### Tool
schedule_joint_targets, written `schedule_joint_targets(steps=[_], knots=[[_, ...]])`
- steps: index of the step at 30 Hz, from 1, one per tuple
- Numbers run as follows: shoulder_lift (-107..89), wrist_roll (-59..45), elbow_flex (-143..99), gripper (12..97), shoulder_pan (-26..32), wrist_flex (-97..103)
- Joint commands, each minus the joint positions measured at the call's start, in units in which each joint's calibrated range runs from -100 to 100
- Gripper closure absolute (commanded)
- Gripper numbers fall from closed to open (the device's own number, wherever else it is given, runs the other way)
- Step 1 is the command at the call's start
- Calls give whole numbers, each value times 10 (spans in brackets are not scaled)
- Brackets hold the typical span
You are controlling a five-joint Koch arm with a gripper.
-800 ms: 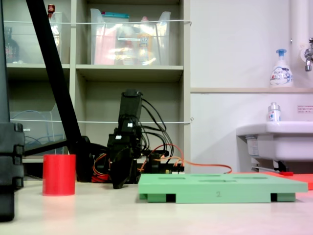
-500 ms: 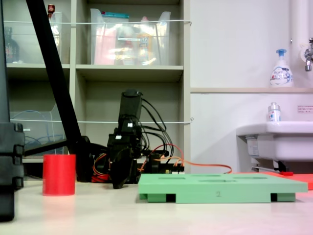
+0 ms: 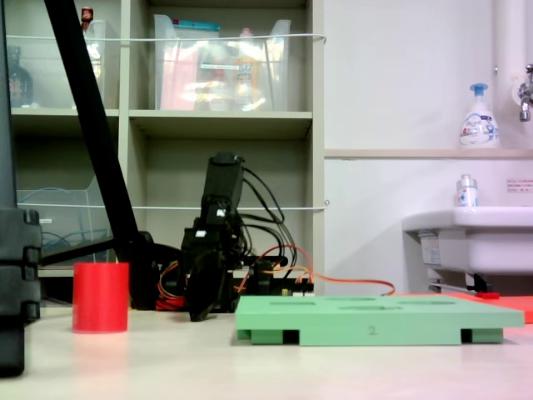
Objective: Put the cylinder block into the corresponding hole
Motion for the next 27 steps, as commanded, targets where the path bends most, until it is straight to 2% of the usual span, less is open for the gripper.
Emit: schedule_joint_targets(steps=[1, 8, 13, 23, 27], knots=[[-4, 33, -12, 556, -7, 12], [-4, 339, -12, 558, -8, 423], [-4, 461, -12, 556, -14, 529], [-4, 487, -12, 547, -20, 492], [-4, 485, -12, 380, -20, 493]])
